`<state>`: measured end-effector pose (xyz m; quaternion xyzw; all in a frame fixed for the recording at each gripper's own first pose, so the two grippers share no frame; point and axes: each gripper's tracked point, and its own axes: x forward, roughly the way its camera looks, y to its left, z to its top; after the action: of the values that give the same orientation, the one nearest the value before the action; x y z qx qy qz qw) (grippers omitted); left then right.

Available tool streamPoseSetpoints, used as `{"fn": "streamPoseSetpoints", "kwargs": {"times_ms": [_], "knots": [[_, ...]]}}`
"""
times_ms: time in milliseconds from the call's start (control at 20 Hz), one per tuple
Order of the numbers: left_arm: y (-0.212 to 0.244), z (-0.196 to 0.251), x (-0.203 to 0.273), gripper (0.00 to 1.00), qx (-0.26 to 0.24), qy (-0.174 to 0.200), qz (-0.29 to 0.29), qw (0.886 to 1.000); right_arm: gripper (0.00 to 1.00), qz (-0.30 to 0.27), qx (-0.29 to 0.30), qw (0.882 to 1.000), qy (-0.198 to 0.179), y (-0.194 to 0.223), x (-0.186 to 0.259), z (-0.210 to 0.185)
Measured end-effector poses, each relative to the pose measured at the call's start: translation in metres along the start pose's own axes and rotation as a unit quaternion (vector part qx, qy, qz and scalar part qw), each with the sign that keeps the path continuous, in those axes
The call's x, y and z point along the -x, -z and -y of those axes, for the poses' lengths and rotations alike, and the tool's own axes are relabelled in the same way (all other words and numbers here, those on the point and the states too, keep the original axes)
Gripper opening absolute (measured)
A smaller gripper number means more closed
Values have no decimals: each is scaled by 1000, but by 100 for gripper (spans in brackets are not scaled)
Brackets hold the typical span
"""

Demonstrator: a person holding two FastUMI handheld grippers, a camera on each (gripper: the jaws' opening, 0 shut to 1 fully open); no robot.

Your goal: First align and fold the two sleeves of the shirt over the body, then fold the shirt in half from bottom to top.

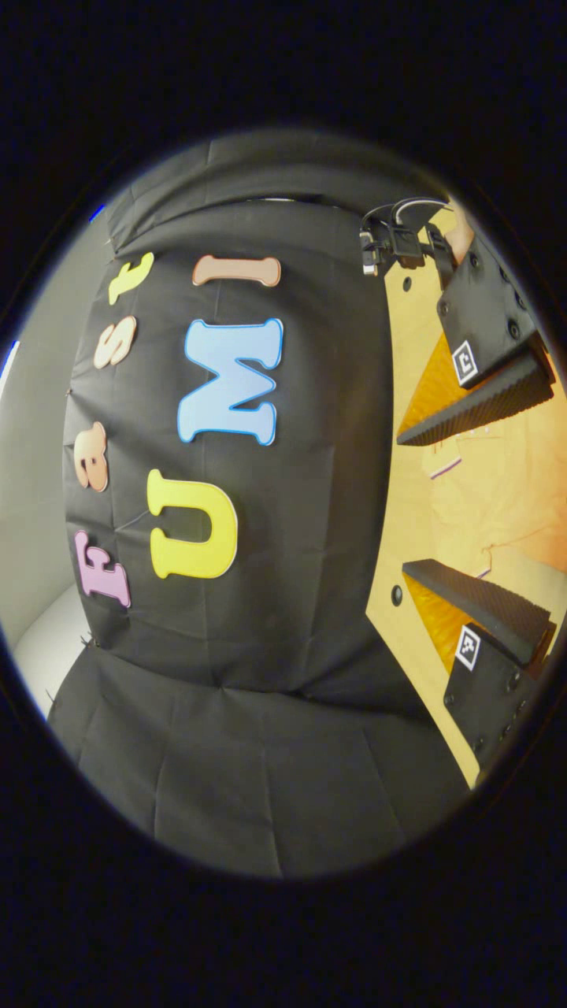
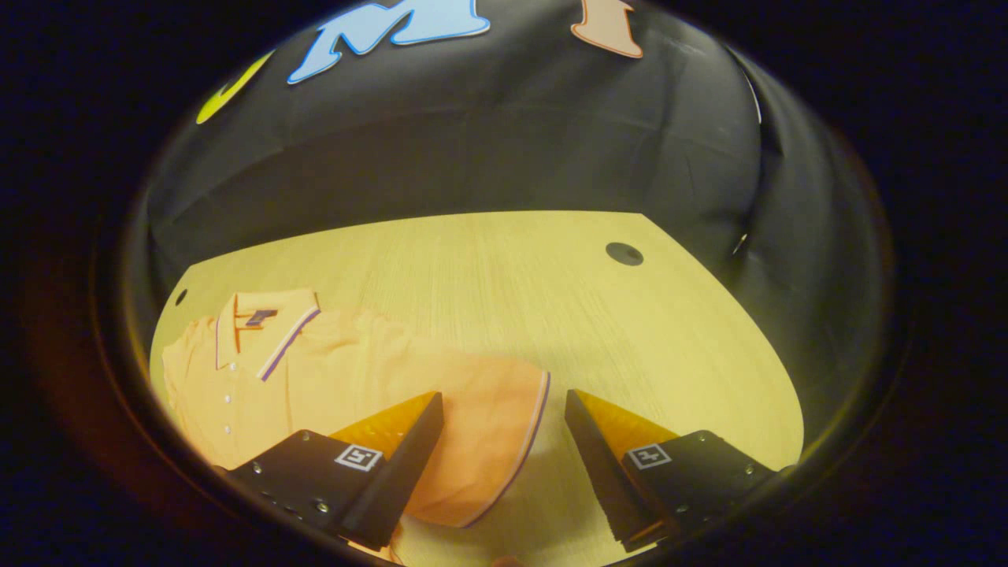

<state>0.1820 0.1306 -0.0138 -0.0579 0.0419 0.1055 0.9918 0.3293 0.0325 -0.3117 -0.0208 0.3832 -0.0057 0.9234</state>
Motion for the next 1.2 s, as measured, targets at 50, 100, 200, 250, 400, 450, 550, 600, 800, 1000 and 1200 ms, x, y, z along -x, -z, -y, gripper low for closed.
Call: {"fn": "streamPoseSetpoints", "kwargs": {"times_ms": [50, 100, 200, 250, 400, 450, 550, 600, 800, 1000, 1200], "knots": [[1, -2, 0, 93, -7, -4, 1, 1000, 97, -4, 1, 1000, 1, 3, -3, 1], [2, -2, 1, 93, -13, -8, 2, 1000, 97, -10, 2, 1000, -1, 6, -5, 1], [6, -2, 7, 93, -15, -8, -2, 1000, 97, -14, 1, 1000, -10, 8, -4, -2], [9, -1, 10, 93, -11, -8, -4, 1000, 98, -13, 1, 1000, -12, 8, -6, -2], [11, -2, 13, 94, -2, -11, -7, 1000, 81, -24, -14, 999, -19, 10, -6, -5], [11, -3, 14, 94, 0, -12, -8, 1000, 77, -29, -22, 999, -16, 10, -5, -3], [12, -7, 15, 94, 3, -18, -9, 1000, 41, -29, -31, 999, -15, 10, -5, -6], [13, -9, 16, 93, 4, -21, -9, 1000, 40, -35, -41, 998, -16, 12, -5, -9], [15, -21, 23, 94, 12, -33, -12, 999, 4, -26, -39, 999, -22, 7, -6, -14], [14, -29, 25, 93, 9, -40, -9, 999, 4, 1, -15, 1000, -18, -5, 7, -16], [17, -32, 24, 93, 17, -42, -8, 999, 4, 42, 15, 998, -34, -29, 32, -31]]}}
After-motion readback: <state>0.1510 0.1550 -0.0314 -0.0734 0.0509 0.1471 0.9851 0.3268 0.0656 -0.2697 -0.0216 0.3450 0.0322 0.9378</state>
